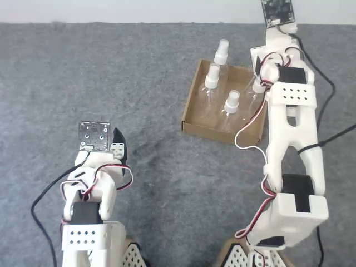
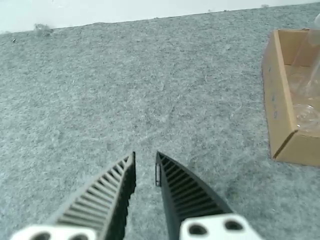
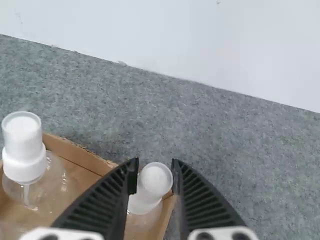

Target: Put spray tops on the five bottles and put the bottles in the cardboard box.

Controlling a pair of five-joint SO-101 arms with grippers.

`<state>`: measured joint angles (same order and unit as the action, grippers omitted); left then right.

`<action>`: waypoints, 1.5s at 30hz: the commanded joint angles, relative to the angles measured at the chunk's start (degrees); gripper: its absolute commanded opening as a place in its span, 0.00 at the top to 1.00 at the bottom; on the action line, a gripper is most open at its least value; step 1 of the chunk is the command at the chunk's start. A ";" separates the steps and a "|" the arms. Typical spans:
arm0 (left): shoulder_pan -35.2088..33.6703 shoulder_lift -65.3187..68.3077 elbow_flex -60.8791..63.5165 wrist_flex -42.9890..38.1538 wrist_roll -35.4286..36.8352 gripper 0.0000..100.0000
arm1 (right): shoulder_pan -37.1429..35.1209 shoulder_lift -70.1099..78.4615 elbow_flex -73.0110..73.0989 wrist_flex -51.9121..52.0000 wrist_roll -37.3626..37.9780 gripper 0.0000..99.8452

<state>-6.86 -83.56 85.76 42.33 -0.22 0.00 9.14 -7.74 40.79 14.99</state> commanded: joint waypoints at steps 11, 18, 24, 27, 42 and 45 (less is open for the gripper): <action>0.09 -0.88 -0.04 -2.02 -0.35 0.94 | -0.40 -5.23 -3.78 2.86 0.97 0.66; 0.09 -0.97 0.31 -2.81 -2.11 0.94 | -1.80 -15.69 -3.78 8.13 0.88 0.70; 0.09 -0.97 0.31 -2.64 -2.20 0.94 | -4.35 -23.60 -3.43 24.13 0.79 0.77; 0.09 -0.97 0.31 -2.55 -2.20 0.94 | -3.82 -26.59 -3.34 34.15 0.79 0.85; 0.09 -0.79 0.66 -2.64 -2.20 0.94 | -4.44 -42.07 35.08 36.97 0.62 0.95; 0.18 -0.97 1.01 -2.81 -2.29 0.94 | -4.44 -43.12 44.84 26.51 -4.57 0.86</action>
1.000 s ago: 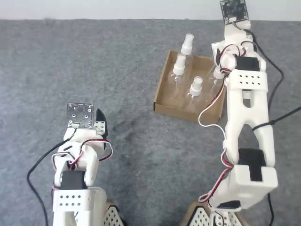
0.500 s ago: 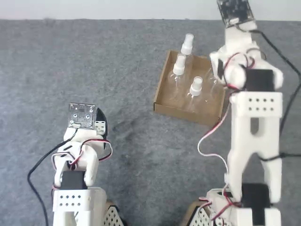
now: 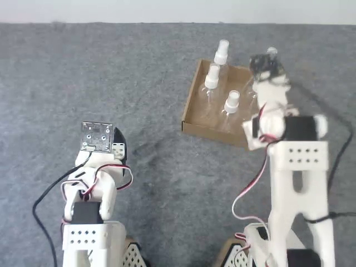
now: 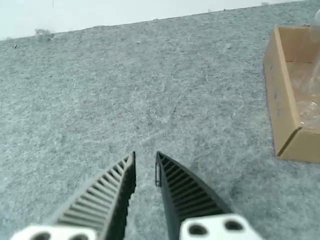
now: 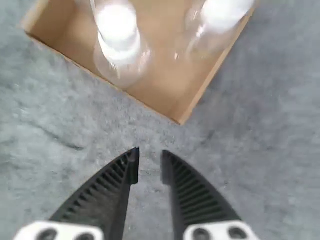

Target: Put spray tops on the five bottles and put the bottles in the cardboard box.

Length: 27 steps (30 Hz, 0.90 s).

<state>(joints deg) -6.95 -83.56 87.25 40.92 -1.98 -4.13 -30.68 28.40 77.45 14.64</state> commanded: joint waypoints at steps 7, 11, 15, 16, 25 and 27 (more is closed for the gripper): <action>1.49 -0.97 -0.40 -1.41 -0.53 0.94 | -0.40 -2.51 9.85 -18.51 -13.54 0.80; 1.58 -0.97 -0.40 -1.41 -0.53 0.94 | 1.27 4.09 8.97 -21.49 -15.03 0.80; 1.67 -0.97 -0.40 -1.23 -0.53 0.94 | 2.86 13.32 6.33 -23.43 -15.12 0.80; 1.67 -0.97 -0.40 -1.23 -0.53 0.94 | 3.03 15.43 5.10 -23.43 -15.12 0.80; 1.67 -0.97 -0.40 -1.23 -0.62 0.94 | 3.12 25.36 -2.11 -23.43 -15.21 0.80; 1.67 -0.97 -0.40 -1.23 -0.62 0.94 | 3.21 25.45 -2.29 -23.43 -15.21 0.80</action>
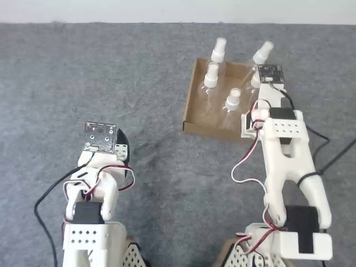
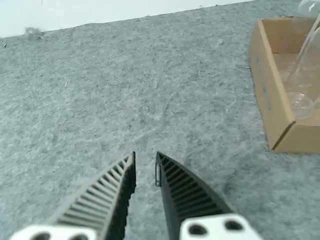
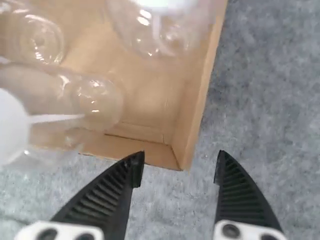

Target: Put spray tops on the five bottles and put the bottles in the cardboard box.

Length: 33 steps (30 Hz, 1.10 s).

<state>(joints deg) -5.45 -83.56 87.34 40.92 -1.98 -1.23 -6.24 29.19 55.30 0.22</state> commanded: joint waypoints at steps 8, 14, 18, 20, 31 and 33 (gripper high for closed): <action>0.18 -0.97 -0.48 -1.23 -0.62 0.94 | 3.12 0.92 -4.92 -0.66 -0.26 0.80; 0.18 -0.97 -0.40 -1.32 -0.62 0.94 | 3.12 -5.14 -5.80 2.24 -0.18 0.79; 0.18 -0.97 -0.40 -1.32 -0.62 0.94 | 1.80 -12.62 -6.59 8.57 -0.18 0.79; 0.18 -0.97 -0.40 -1.32 -0.62 0.94 | 1.19 -16.57 -6.33 11.56 -0.18 0.79; -0.26 -1.05 -0.84 -1.05 -0.62 0.94 | -4.09 -35.74 3.43 25.89 9.41 0.80; -0.26 -1.05 -1.10 -0.53 -0.62 0.94 | -4.18 -39.60 9.67 25.27 12.66 0.82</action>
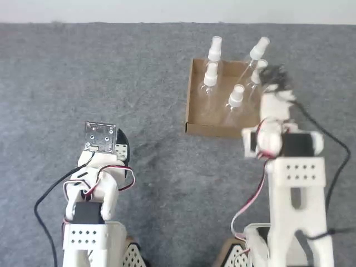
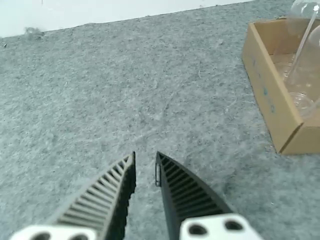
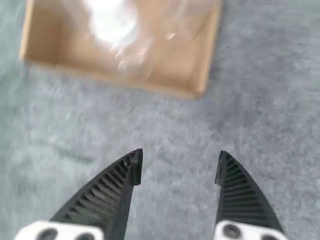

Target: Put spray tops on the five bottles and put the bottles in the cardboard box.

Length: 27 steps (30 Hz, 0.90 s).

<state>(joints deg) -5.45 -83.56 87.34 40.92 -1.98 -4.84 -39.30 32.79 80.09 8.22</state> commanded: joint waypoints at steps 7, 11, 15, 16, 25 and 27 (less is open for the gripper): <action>-0.26 -1.05 -7.78 10.20 -0.26 0.94 | -0.48 -19.38 25.85 -2.59 21.01 0.97; -0.26 -1.14 -8.22 10.64 -0.26 0.94 | -0.04 -25.19 32.35 -4.00 24.79 0.99; -0.26 -1.14 -8.31 10.73 -0.18 0.94 | 1.10 -28.18 32.88 -4.00 23.74 0.98; -0.26 -1.93 -8.31 10.90 -0.18 0.94 | 1.10 -28.35 33.32 -4.26 23.38 0.98; -3.08 -21.54 -6.73 19.69 -0.26 0.94 | 3.21 -28.79 38.77 -11.65 23.74 0.99; -3.87 -18.99 -6.73 18.02 -0.26 0.94 | 5.85 -28.79 38.86 -11.65 23.74 0.98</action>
<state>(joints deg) -8.53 -103.25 81.45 60.79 -1.98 -2.11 -66.99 72.00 69.89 31.69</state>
